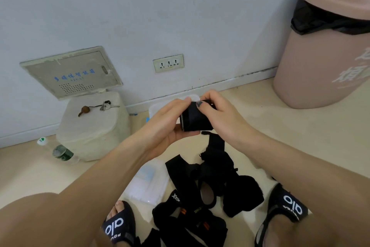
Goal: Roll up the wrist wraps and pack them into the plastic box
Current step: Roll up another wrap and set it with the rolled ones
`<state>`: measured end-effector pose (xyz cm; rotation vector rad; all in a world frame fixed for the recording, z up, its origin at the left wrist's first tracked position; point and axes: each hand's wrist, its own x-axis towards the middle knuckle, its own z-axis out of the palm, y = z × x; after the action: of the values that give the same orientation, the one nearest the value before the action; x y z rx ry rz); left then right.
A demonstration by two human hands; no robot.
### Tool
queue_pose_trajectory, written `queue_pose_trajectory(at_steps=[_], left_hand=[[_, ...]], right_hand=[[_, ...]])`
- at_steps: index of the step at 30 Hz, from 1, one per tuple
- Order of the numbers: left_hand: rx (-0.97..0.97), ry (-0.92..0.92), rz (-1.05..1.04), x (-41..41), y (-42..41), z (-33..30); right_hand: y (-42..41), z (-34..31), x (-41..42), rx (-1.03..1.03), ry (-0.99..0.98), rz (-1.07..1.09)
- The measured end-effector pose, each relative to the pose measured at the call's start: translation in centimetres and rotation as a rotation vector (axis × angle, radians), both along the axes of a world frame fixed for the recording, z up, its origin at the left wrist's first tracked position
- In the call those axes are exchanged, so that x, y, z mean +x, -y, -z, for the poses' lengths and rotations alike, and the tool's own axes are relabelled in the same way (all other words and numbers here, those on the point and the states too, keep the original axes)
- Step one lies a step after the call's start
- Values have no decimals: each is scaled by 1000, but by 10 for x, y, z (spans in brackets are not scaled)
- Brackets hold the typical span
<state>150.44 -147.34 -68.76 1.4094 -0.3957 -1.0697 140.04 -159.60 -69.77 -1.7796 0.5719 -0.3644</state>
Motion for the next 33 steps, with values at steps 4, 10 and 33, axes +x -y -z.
queue_pose_trajectory(at_steps=[4, 10, 33], left_hand=[[-17, 85, -13, -9, 6, 3], [14, 152, -41, -25, 18, 8], [525, 156, 453, -89, 90, 145]], right_hand=[[0, -1, -3, 9, 44, 107], [2, 0, -9, -22, -33, 203], [66, 127, -133, -358, -789, -155]])
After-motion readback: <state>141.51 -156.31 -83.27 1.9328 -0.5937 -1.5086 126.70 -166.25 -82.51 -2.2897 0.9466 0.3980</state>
